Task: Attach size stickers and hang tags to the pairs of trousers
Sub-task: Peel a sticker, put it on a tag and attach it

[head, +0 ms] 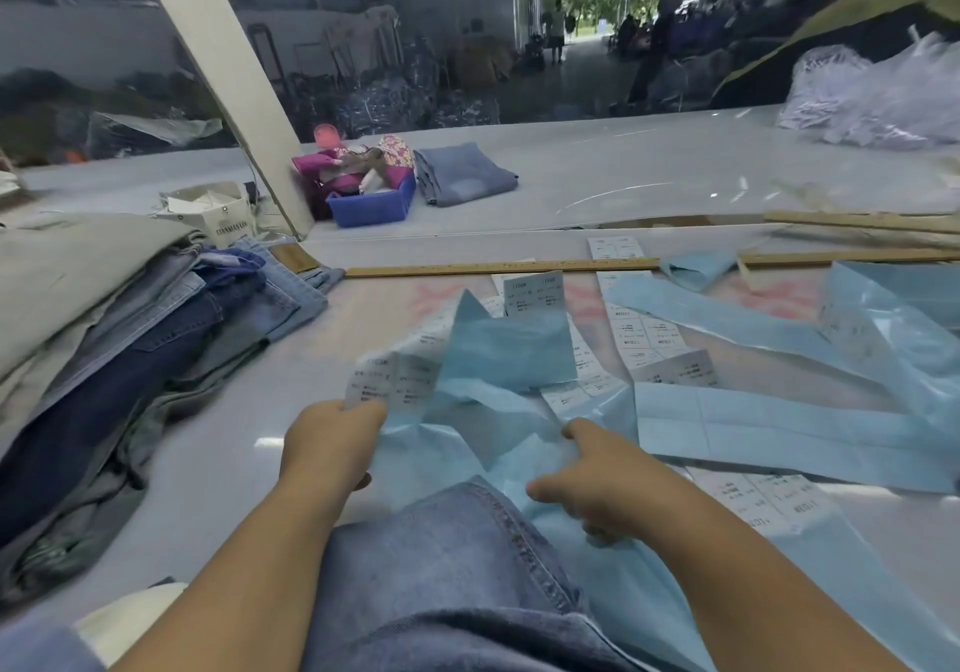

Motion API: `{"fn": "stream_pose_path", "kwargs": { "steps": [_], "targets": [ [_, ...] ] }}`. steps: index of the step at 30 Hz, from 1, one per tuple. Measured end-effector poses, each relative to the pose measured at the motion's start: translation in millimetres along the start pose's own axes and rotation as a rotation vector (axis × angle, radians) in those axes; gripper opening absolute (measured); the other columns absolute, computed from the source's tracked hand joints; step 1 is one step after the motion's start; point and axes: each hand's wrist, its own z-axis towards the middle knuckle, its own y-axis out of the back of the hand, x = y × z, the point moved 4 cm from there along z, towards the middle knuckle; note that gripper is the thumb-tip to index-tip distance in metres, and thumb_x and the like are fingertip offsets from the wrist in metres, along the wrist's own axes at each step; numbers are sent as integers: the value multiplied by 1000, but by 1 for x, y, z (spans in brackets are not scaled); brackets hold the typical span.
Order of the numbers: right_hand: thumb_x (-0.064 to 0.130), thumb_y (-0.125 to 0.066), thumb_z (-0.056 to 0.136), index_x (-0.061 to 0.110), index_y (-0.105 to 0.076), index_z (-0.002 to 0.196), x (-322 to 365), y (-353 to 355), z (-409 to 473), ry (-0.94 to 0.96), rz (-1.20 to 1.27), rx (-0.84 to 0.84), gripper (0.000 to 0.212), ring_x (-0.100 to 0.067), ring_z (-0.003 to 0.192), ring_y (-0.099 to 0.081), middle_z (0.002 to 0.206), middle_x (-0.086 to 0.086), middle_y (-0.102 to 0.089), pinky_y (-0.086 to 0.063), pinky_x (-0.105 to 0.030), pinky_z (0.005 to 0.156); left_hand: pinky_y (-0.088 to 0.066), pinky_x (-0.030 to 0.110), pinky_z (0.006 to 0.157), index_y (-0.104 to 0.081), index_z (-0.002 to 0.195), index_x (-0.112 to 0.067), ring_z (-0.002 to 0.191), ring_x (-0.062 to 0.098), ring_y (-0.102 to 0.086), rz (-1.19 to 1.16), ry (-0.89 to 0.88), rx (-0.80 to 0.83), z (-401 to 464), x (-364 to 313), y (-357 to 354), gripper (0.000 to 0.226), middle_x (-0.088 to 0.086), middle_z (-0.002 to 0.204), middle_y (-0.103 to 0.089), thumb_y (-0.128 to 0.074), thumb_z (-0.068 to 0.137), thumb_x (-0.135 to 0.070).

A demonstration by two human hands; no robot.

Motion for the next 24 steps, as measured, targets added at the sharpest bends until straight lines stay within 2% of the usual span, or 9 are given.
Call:
{"fn": "stream_pose_path", "kwargs": {
  "steps": [2, 5, 7, 10, 13, 16, 20, 22, 24],
  "targets": [
    [38, -74, 69, 36, -42, 105, 3, 5, -2, 67, -126, -53, 48, -15, 68, -57, 89, 6, -57, -44, -21, 45, -61, 45, 61, -70, 79, -15, 78, 36, -68, -41, -12, -32, 3, 1, 1, 30, 11, 83, -70, -52, 60, -30],
    [34, -74, 72, 21, -63, 92, 10, 6, -5, 153, -262, -84, 26, -12, 70, -60, 85, 4, -63, -41, -21, 50, -58, 38, 54, -68, 83, -11, 72, 34, -63, -77, -34, -51, 7, 2, 0, 26, 13, 84, -69, -55, 70, -29],
    [27, -73, 76, 16, -61, 75, 13, 5, -6, 167, -284, -74, 17, -12, 59, -53, 72, 2, -58, -37, -19, 46, -54, 34, 51, -63, 86, -5, 68, 30, -57, -89, -54, -25, 8, 3, -3, 19, 14, 85, -65, -57, 79, -22],
    [17, -73, 75, 17, -49, 59, 18, 3, -9, 216, -227, -52, 29, -8, 47, -43, 58, 3, -48, -33, -16, 40, -58, 38, 53, -61, 90, -9, 75, 33, -65, -106, -93, 1, 7, 1, -8, 12, 13, 92, -67, -57, 82, -17],
    [11, -66, 71, 20, -49, 55, 27, -5, -14, 353, -167, 22, 25, -2, 43, -36, 51, 11, -45, -29, -14, 41, -54, 31, 48, -61, 100, -13, 69, 21, -69, -193, -102, 178, 1, -3, -20, 14, 10, 94, -70, -65, 88, -17],
    [7, -57, 68, 27, -44, 55, 36, -13, -20, 470, -129, 86, 27, -2, 48, -34, 50, 14, -40, -29, -16, 48, -55, 33, 57, -65, 108, -21, 80, 19, -72, -95, -176, 351, -5, -5, -37, 32, 3, 97, -74, -79, 79, -26],
    [4, -51, 70, 24, -49, 71, 34, -9, -18, 448, -2, 53, 20, -2, 52, -39, 55, 17, -49, -31, -12, 47, -57, 40, 56, -64, 99, -17, 70, 27, -66, -7, -150, 114, 7, 0, -23, 24, 12, 88, -69, -71, 76, -12],
    [1, -48, 75, 18, -52, 75, 33, -2, -15, 403, 47, -74, 17, -11, 58, -43, 64, 9, -51, -35, -19, 50, -60, 44, 61, -61, 106, -12, 80, 32, -67, -36, -56, -40, 13, 5, -8, 35, 15, 94, -68, -64, 71, -12],
    [7, -47, 80, 14, -47, 67, 31, 15, -14, 344, 29, -262, 15, -16, 58, -41, 64, 2, -48, -30, -28, 53, -57, 40, 60, -50, 114, -9, 82, 32, -63, -46, 15, -162, 14, 9, 4, 41, 14, 97, -62, -62, 75, -11]
  ]
}}
